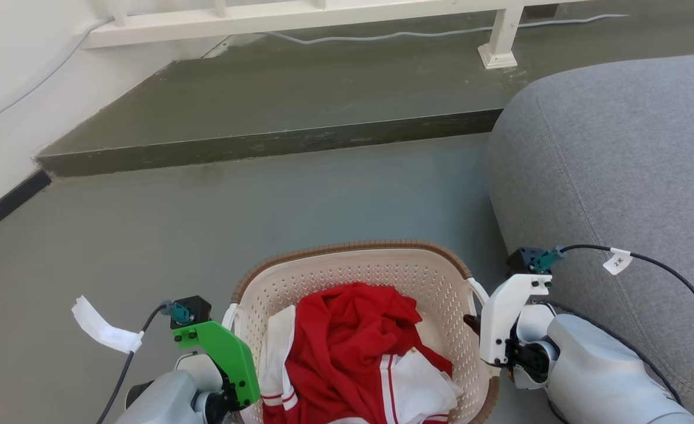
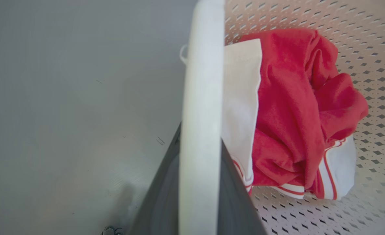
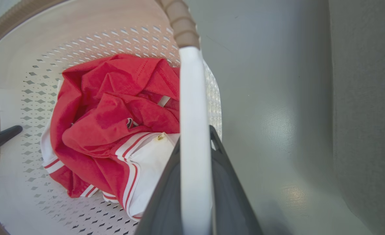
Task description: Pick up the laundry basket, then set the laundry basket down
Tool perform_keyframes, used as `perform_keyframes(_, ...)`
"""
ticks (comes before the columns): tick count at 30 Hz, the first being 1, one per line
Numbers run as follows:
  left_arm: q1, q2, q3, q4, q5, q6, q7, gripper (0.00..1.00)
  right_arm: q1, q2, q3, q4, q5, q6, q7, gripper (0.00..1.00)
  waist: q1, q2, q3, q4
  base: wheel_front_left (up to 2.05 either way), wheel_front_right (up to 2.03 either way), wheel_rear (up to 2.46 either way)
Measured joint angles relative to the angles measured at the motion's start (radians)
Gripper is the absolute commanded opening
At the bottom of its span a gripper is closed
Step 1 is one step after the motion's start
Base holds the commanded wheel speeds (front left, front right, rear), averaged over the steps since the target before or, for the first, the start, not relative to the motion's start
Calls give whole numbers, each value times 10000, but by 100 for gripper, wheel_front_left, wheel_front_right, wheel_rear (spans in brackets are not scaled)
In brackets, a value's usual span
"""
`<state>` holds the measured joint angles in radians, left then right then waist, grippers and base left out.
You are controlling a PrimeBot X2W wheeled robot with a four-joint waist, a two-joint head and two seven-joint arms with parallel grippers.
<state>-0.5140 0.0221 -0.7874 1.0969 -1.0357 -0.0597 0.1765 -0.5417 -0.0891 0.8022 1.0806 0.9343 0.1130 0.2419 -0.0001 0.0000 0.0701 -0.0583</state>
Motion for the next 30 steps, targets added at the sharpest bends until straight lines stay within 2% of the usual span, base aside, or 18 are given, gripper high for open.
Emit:
perform_keyframes(17, -303, 6, -182, -65, -84, 221, -169, 0, -246, -115, 157, -232, 102, -2, -125, 0, 0, 0, 450, -57, 0, 0, 0)
perform_keyframes(30, -1077, -8, -226, -169, -81, 341, -662, 0, -901, -374, 209, -428, 104, -2, -690, 0, 1, 0, 1445, -115, 0, 0, 0)
